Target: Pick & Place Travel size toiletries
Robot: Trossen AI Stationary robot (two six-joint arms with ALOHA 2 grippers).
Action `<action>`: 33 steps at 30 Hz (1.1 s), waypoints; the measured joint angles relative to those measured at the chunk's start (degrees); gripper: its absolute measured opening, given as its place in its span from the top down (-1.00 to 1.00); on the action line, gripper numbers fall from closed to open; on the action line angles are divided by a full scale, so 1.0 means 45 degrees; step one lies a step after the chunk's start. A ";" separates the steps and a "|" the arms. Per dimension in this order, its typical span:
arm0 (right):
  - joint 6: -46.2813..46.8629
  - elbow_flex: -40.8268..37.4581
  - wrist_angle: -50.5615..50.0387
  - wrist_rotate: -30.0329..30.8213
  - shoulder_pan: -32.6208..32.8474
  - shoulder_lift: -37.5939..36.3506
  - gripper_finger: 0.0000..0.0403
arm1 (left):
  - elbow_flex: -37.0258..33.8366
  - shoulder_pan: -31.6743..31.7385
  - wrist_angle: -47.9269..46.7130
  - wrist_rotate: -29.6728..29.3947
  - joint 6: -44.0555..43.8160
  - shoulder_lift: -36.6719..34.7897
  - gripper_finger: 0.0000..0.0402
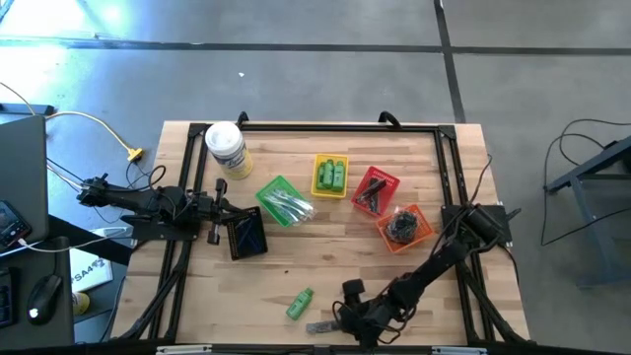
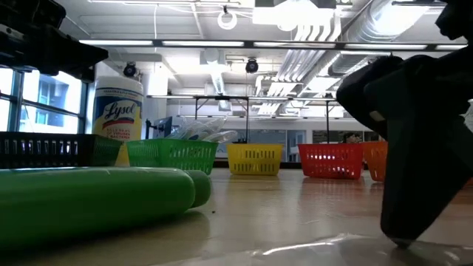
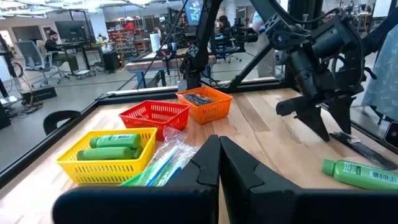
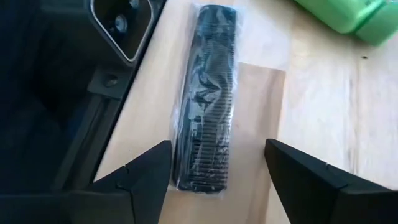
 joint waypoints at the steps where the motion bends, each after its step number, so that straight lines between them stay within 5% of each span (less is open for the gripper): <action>1: 0.0037 0.0003 -0.0093 0.0096 0.0010 0.0000 -0.24 | 0.0000 0.0003 0.0000 0.0000 0.0000 0.0001 1.00; 33: 0.0660 0.0008 -0.0524 0.0577 -0.0160 0.0160 -0.24 | 0.0005 0.0001 -0.0019 0.0000 0.0112 -0.0001 1.00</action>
